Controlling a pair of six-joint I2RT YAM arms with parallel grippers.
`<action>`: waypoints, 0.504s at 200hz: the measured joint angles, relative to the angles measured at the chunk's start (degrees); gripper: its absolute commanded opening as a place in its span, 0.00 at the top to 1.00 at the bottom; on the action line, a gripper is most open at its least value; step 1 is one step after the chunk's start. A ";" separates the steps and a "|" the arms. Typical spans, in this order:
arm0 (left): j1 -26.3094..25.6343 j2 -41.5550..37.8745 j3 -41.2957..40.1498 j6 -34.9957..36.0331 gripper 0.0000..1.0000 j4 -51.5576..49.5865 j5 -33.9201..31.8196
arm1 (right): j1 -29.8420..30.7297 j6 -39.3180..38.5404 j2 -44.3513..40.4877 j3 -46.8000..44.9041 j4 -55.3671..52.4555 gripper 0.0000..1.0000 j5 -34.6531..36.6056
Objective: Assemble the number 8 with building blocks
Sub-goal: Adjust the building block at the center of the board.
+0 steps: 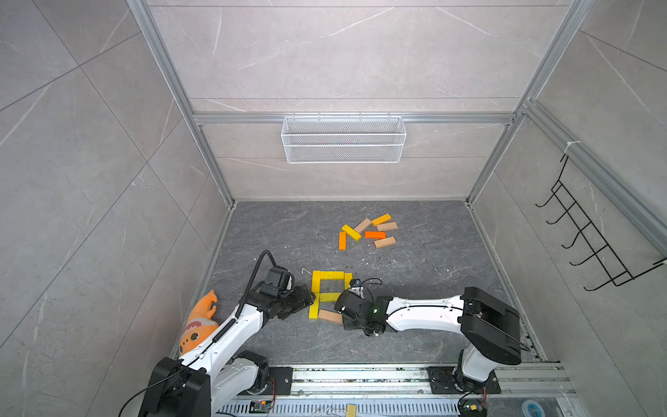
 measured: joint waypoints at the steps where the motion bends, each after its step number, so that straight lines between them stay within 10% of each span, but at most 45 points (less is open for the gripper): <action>1: 0.00 0.00 0.00 0.00 0.18 0.00 0.00 | -0.02 0.02 0.00 0.00 0.00 0.70 0.00; 101: -0.37 0.00 -0.04 -0.20 0.18 0.24 0.00 | -0.79 -1.14 -0.07 0.83 -1.36 0.58 1.49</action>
